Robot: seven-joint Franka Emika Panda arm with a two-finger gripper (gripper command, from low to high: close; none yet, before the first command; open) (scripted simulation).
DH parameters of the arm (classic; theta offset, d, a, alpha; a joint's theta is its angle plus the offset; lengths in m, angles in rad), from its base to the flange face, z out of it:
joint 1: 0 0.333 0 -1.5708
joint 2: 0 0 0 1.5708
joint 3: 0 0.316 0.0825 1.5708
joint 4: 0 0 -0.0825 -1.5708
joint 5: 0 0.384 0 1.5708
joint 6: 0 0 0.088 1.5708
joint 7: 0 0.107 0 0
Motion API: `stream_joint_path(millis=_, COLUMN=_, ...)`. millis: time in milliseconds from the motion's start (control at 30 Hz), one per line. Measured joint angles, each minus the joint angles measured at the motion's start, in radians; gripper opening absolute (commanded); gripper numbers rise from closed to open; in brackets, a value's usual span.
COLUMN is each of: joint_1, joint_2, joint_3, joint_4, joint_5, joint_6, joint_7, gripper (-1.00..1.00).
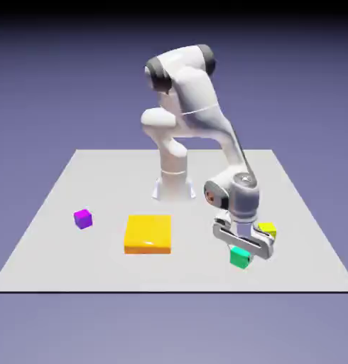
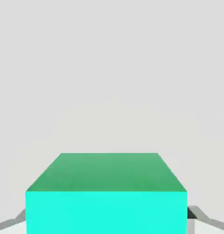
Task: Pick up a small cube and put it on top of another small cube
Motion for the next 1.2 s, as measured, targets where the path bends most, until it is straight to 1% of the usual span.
stream_joint_path(millis=100, joint_1=-0.094, joint_2=-0.093, joint_3=0.092, joint_4=-0.022, joint_5=0.090, joint_6=-0.068, joint_7=-0.058, gripper=-1.00)
stream_joint_path(millis=1033, joint_1=-1.111, joint_2=-0.492, joint_3=-0.330, joint_4=-0.298, joint_5=0.555, joint_6=-0.070, joint_7=0.171, gripper=-1.00)
stream_joint_path(millis=1100, joint_1=-1.116, joint_2=-0.495, joint_3=-0.333, joint_4=-0.300, joint_5=0.558, joint_6=-0.070, joint_7=0.173, gripper=-1.00)
stream_joint_path(millis=1200, joint_1=-1.105, joint_2=-0.387, joint_3=-0.340, joint_4=-0.295, joint_5=0.551, joint_6=0.034, joint_7=0.176, gripper=-1.00)
